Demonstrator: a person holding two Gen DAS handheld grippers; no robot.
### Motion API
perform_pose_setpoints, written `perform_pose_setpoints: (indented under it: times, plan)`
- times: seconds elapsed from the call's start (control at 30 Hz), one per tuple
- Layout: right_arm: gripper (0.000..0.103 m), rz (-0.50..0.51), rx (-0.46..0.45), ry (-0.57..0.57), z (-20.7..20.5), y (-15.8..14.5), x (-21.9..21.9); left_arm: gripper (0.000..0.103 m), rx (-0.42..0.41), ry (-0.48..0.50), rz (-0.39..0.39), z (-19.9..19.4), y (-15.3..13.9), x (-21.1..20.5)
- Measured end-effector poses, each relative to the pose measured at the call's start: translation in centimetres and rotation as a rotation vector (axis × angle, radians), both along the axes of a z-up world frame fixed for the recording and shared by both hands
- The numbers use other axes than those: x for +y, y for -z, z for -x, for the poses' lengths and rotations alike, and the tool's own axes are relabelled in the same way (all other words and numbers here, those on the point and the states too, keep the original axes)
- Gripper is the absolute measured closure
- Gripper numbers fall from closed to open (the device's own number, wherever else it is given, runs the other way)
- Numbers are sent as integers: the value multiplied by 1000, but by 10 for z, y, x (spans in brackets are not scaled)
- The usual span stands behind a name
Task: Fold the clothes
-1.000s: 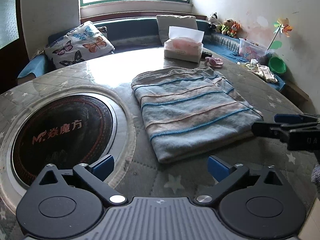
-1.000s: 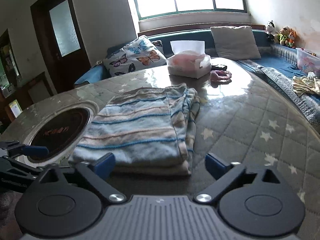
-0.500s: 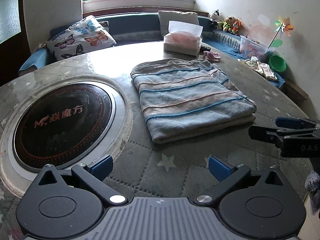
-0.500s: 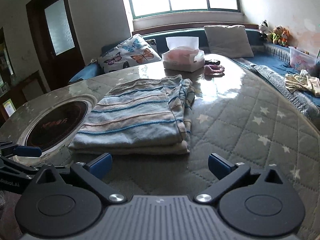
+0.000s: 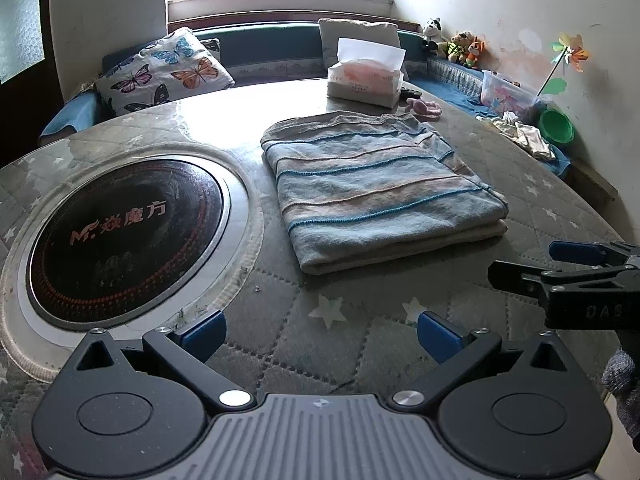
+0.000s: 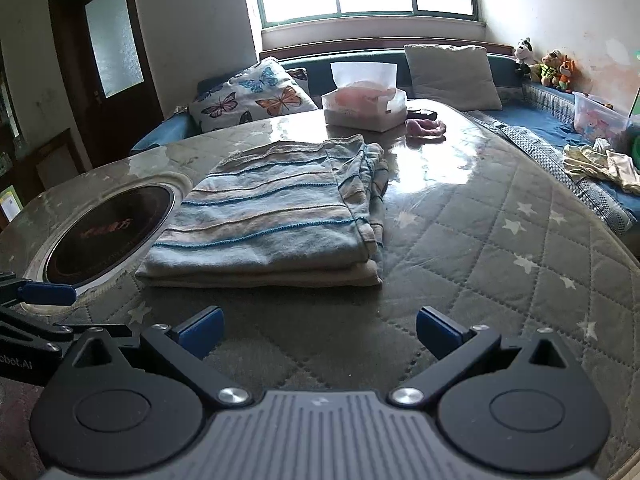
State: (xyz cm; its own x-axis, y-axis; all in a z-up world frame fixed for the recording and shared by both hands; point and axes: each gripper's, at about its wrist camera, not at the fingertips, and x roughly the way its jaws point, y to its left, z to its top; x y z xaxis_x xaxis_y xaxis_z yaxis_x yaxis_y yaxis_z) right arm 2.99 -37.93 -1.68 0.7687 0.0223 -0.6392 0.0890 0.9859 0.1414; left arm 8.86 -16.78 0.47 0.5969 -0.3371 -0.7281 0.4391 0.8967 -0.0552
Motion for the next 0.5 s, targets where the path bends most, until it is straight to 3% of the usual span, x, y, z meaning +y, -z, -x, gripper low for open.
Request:
perform_pose_setpoints:
  times: [0.5]
  plan:
    - [0, -18, 7, 14, 2, 3, -2, 0, 13, -6, -21, 2, 3, -4]
